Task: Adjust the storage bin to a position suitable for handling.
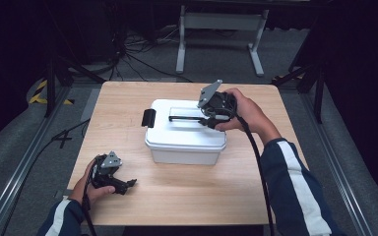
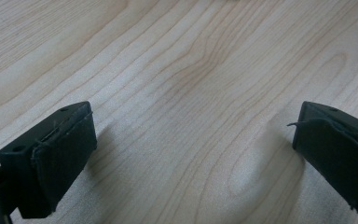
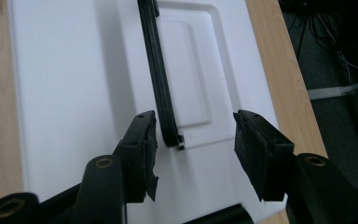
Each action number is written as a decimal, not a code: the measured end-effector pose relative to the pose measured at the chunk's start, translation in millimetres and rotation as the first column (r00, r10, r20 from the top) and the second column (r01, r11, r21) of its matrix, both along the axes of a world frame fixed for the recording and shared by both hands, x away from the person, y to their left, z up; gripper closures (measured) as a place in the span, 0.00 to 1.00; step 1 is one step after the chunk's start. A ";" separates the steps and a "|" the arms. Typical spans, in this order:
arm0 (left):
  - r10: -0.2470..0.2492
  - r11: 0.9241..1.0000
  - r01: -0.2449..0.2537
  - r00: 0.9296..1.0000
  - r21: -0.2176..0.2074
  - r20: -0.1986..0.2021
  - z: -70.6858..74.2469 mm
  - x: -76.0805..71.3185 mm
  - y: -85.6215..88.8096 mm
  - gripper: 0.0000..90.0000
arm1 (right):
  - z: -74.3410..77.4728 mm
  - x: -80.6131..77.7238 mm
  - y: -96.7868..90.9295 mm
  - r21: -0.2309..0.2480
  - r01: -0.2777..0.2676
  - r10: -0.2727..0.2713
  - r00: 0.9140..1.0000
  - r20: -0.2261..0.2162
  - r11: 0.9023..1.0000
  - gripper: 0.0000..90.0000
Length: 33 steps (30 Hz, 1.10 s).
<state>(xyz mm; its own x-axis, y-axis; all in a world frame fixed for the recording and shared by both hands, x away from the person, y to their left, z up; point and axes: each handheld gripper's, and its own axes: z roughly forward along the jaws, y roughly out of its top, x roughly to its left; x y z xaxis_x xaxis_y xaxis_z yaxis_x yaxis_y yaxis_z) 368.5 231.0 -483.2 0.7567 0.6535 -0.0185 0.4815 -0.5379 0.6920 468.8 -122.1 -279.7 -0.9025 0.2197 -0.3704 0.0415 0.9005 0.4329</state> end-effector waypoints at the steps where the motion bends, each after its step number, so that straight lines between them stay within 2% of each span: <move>1: 0.000 1.000 0.000 1.000 0.000 0.000 0.0 0.0 0.0 0.00 | -0.4 1.1 3.3 -0.006 -0.006 0.006 1.000 -0.006 1.000 0.57; 4: -0.004 1.000 0.004 1.000 0.003 0.001 0.1 0.2 0.2 0.00 | -0.9 4.1 13.1 -0.035 -0.026 0.025 1.000 -0.003 0.999 0.61; 7: -0.004 1.000 0.004 1.000 0.003 0.001 0.1 0.1 0.2 0.00 | -1.0 6.8 21.5 -0.051 -0.024 0.023 1.000 -0.003 0.998 0.65; 9: -0.004 1.000 0.004 1.000 0.003 0.001 0.1 0.2 0.3 0.00 | -2.1 9.3 27.0 -0.048 -0.030 0.029 0.999 -0.024 0.998 0.68; 11: -0.004 1.000 0.004 1.000 0.003 0.001 0.1 0.2 0.3 0.00 | -4.5 11.5 31.4 -0.060 -0.030 0.028 0.999 -0.027 0.998 0.70; 14: -0.004 1.000 0.004 1.000 0.002 0.001 0.1 0.2 0.3 0.00 | -9.9 13.2 38.0 -0.093 -0.051 0.048 0.998 -0.034 0.994 0.80; 17: -0.005 1.000 0.005 1.000 0.003 0.001 0.1 0.2 0.4 0.00 | -12.0 14.6 40.8 -0.098 -0.059 0.056 0.998 -0.032 0.993 0.83; 18: -0.005 1.000 0.005 1.000 0.002 0.002 0.1 0.2 0.4 0.00 | -13.4 15.2 43.1 -0.104 -0.068 0.065 0.997 -0.032 0.992 0.88; 21: -0.005 1.000 0.005 1.000 0.002 0.001 0.1 0.2 0.3 0.00 | -12.8 15.1 43.8 -0.093 -0.081 0.077 0.996 -0.036 0.992 0.91; 33: -0.006 1.000 0.006 1.000 0.002 0.001 0.1 0.3 0.4 0.00 | -4.4 10.2 46.7 -0.127 -0.085 0.084 0.996 -0.011 0.988 0.92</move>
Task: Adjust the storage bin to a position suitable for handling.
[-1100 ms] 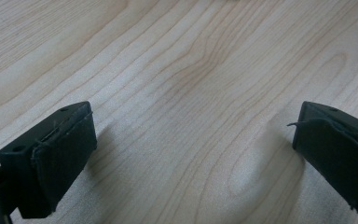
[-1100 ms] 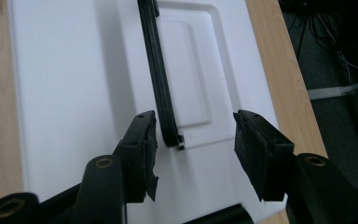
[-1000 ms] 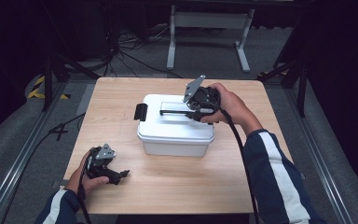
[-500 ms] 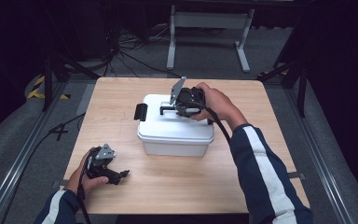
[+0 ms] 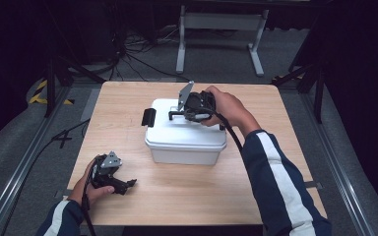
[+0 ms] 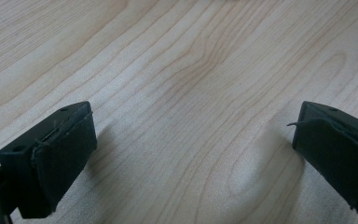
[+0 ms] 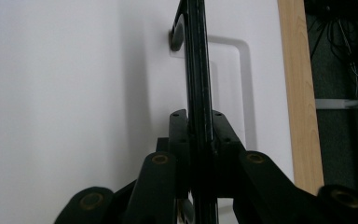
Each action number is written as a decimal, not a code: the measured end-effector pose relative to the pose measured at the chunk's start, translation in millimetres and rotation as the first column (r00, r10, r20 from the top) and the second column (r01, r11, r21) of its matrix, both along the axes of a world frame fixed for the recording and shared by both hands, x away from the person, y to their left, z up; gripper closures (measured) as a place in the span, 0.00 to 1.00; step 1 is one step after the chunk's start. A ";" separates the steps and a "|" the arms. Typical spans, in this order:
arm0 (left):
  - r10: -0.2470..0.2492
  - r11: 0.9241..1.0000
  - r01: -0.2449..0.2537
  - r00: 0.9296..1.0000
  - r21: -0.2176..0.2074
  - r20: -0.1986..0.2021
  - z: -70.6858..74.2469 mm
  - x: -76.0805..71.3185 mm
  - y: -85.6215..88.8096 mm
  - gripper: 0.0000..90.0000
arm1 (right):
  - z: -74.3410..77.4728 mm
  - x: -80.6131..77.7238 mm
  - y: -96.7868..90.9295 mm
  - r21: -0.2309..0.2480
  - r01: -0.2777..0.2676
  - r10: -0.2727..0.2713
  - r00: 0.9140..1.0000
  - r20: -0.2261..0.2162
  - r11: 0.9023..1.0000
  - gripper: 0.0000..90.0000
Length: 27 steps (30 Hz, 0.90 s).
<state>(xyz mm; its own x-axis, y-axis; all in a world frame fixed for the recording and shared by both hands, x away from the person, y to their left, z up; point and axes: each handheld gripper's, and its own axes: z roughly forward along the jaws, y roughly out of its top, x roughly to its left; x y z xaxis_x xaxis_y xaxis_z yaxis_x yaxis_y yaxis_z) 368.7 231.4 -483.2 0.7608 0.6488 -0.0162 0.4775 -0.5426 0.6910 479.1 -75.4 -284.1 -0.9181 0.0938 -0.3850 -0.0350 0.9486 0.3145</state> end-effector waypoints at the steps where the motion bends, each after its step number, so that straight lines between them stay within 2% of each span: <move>1: 0.000 1.000 0.000 1.000 0.000 0.000 0.0 0.0 0.0 0.00 | 1.2 -0.5 -0.1 0.007 -0.002 0.002 1.000 0.002 1.000 0.92; 6: 0.000 1.000 0.000 1.000 0.000 -0.001 0.1 0.0 0.0 0.00 | 7.3 -2.0 -1.0 0.027 -0.002 0.002 1.000 0.015 1.000 0.93; 15: 0.000 1.000 0.000 1.000 0.000 -0.001 0.1 0.0 0.0 0.00 | 12.9 -7.0 -3.2 0.033 -0.016 0.015 0.999 0.030 0.999 0.93; 20: 0.000 1.000 0.000 1.000 0.000 -0.001 0.1 0.0 0.0 0.00 | 22.2 -13.1 -12.9 0.036 -0.012 0.010 0.998 0.058 0.999 0.93; 23: -0.003 1.000 0.003 1.000 0.004 -0.005 0.6 0.0 0.3 0.00 | 28.6 -15.8 -22.7 0.050 -0.004 0.000 0.997 0.071 0.999 0.93; 24: -0.003 1.000 0.003 1.000 0.004 -0.005 0.6 -0.1 0.3 0.00 | 30.0 -15.0 -25.1 0.058 -0.020 0.015 0.997 0.081 0.998 0.93; 27: -0.002 1.000 0.002 1.000 0.005 -0.006 0.7 -0.1 0.4 0.00 | 32.6 -17.5 -32.4 0.065 -0.007 0.001 0.996 0.087 0.998 0.93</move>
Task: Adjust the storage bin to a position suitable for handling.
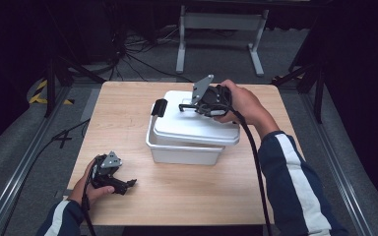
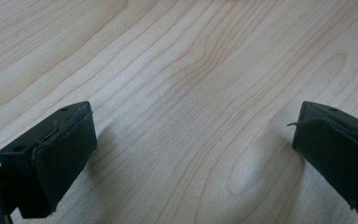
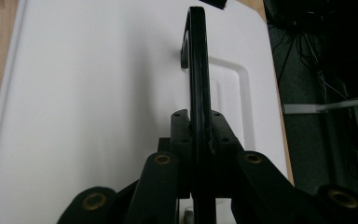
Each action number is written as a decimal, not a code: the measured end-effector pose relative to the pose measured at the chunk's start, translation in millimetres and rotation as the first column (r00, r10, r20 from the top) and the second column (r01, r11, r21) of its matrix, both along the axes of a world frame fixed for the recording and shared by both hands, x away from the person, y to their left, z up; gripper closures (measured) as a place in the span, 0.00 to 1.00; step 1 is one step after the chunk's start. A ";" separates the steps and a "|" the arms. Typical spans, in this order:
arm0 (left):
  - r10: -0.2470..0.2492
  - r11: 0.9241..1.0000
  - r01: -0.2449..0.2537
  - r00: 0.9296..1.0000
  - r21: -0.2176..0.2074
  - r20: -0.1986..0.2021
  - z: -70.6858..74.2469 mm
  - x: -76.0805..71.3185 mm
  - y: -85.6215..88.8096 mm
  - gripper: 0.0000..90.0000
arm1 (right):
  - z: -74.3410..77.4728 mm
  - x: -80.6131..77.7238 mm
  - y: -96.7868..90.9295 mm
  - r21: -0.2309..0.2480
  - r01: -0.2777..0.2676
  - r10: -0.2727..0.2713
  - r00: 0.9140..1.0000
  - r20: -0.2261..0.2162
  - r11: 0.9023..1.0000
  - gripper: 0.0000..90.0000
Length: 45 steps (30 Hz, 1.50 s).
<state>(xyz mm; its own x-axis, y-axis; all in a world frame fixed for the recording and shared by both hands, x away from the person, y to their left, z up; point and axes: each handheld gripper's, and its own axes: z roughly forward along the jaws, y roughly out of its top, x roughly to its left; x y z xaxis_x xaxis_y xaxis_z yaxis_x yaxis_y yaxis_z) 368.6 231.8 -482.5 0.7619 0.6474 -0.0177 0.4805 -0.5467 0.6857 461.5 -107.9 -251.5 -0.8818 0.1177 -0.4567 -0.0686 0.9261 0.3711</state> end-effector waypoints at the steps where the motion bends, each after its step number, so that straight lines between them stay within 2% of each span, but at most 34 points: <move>1: 0.000 1.000 0.000 1.000 0.000 0.000 0.0 0.0 0.0 0.00 | 1.9 -1.5 -6.6 0.005 0.003 -0.003 1.000 -0.001 1.000 0.93; 6: 0.003 1.000 -0.003 1.000 -0.003 0.005 -0.6 0.0 -0.1 0.00 | 5.5 -6.8 -23.6 0.000 0.016 -0.016 1.000 0.020 1.000 0.93; 10: 0.008 1.000 -0.008 1.000 -0.003 0.004 -0.4 -0.5 0.1 0.00 | 7.6 -10.6 -42.1 0.035 0.033 -0.033 0.999 0.018 0.999 0.93; 21: 0.009 1.000 -0.009 1.000 -0.003 0.004 -0.5 -0.5 0.1 0.00 | 11.1 -18.8 -95.7 0.081 0.087 -0.090 0.995 0.037 0.993 0.93; 23: 0.009 1.000 -0.009 1.000 -0.004 0.004 -0.5 -0.5 0.1 0.00 | 11.7 -19.4 -99.1 0.085 0.091 -0.094 0.995 0.040 0.992 0.93; 24: 0.009 1.000 -0.009 1.000 -0.003 0.005 -0.5 -0.6 0.1 0.00 | 13.9 -21.5 -110.0 0.104 0.101 -0.106 0.993 0.045 0.989 0.93; 28: 0.009 1.000 -0.009 1.000 -0.004 0.001 -0.5 -0.7 0.1 0.00 | 13.9 -24.9 -126.3 0.125 0.124 -0.130 0.990 0.045 0.984 0.93; 39: 0.007 1.000 -0.007 1.000 0.000 0.001 -0.4 -0.7 0.3 0.00 | 7.5 -31.8 -163.2 0.140 0.183 -0.191 0.980 0.048 0.973 0.93; 45: 0.007 1.000 -0.007 1.000 -0.001 0.001 -0.4 -0.7 0.3 0.00 | 5.6 -34.4 -185.7 0.157 0.228 -0.237 0.970 0.047 0.961 0.93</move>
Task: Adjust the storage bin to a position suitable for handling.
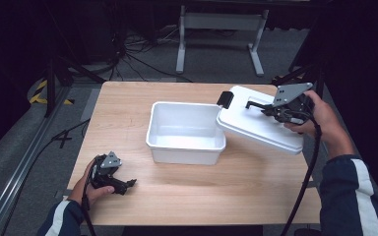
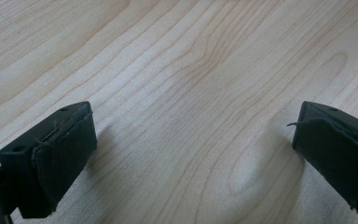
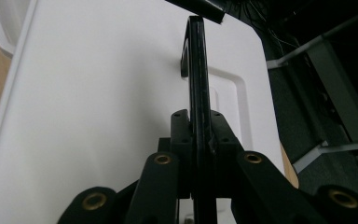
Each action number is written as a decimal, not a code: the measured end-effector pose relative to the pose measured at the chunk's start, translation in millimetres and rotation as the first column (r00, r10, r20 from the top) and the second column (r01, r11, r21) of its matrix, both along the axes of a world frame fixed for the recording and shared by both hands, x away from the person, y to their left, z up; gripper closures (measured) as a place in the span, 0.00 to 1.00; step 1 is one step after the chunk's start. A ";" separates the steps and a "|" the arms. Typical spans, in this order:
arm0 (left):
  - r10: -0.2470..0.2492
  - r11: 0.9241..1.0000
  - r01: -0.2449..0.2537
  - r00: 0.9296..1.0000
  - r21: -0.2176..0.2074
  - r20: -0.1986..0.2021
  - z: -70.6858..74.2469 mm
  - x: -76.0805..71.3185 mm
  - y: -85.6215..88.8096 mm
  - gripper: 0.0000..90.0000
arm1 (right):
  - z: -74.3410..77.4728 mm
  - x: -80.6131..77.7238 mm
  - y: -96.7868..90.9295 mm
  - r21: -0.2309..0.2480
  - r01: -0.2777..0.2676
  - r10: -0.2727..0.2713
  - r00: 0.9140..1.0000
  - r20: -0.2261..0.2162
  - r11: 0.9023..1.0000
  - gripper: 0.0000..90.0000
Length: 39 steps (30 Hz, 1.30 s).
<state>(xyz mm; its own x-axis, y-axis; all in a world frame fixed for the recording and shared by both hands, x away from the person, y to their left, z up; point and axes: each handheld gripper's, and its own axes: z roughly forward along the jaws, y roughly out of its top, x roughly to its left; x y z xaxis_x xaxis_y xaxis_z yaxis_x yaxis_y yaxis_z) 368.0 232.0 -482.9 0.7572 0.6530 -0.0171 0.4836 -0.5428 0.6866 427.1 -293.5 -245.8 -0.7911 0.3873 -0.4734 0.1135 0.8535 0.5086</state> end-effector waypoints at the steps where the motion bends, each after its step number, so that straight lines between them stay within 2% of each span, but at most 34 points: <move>1: 0.000 1.000 0.000 1.000 0.000 0.000 0.0 0.0 0.0 0.00 | -0.8 0.2 -3.5 0.006 0.007 -0.007 1.000 0.000 1.000 0.93; 6: 0.000 1.000 0.000 1.000 0.000 0.000 0.0 0.0 0.0 0.00 | -7.6 2.1 -20.4 0.015 0.046 -0.046 0.999 -0.007 0.999 0.93; 12: 0.000 1.000 0.000 1.000 0.000 0.000 0.0 0.1 0.0 0.00 | -22.7 6.0 -40.0 0.038 0.089 -0.088 0.996 -0.035 0.995 0.93; 19: 0.000 1.000 0.000 1.000 0.000 0.000 0.0 0.0 0.0 0.00 | -42.4 10.9 -48.1 0.050 0.111 -0.108 0.992 -0.058 0.993 0.93; 24: -0.001 1.000 0.001 1.000 0.000 0.001 0.0 0.1 0.0 0.00 | -64.5 18.7 -45.7 0.051 0.122 -0.118 0.989 -0.090 0.991 0.93; 31: 0.000 1.000 0.000 1.000 0.000 0.000 0.0 0.0 0.0 0.00 | -104.2 30.5 -44.3 0.087 0.153 -0.138 0.977 -0.163 0.984 0.93; 39: 0.000 1.000 0.000 1.000 0.000 0.000 0.0 0.0 0.0 0.00 | -138.7 35.2 -45.2 0.088 0.186 -0.163 0.962 -0.220 0.979 0.94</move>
<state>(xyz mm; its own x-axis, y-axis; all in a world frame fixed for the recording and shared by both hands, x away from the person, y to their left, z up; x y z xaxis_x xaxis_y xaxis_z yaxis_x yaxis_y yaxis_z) 368.0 232.1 -482.9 0.7573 0.6528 -0.0174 0.4837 -0.5428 0.6866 462.3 -338.8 -384.5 -0.7839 0.5675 -0.2520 0.3703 0.7530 0.5439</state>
